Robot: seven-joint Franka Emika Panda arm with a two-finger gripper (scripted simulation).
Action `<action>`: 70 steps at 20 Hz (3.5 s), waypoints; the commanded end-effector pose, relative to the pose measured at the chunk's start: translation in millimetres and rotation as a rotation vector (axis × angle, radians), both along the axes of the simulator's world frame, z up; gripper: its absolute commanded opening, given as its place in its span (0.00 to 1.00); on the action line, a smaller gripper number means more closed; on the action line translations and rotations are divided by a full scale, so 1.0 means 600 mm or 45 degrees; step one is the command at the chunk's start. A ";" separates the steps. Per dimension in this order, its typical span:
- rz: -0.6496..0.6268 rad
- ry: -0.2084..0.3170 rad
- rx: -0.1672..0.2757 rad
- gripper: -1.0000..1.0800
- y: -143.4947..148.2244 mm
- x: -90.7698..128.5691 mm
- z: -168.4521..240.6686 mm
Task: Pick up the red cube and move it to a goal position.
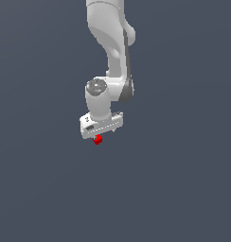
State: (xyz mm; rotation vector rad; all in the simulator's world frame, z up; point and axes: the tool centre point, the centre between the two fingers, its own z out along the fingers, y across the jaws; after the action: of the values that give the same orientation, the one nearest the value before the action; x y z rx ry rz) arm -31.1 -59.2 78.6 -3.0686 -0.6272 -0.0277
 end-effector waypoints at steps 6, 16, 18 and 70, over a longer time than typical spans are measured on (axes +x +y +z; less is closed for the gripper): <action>0.175 0.011 -0.010 0.96 -0.040 -0.011 -0.061; 0.282 0.018 -0.018 0.96 -0.067 -0.013 -0.099; 0.285 0.018 -0.018 0.96 -0.068 -0.013 -0.100; 0.280 0.018 -0.019 0.00 0.061 -0.091 0.373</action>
State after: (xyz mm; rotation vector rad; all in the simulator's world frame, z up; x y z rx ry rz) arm -82.3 -27.2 285.9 -2.9911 -0.9639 0.0005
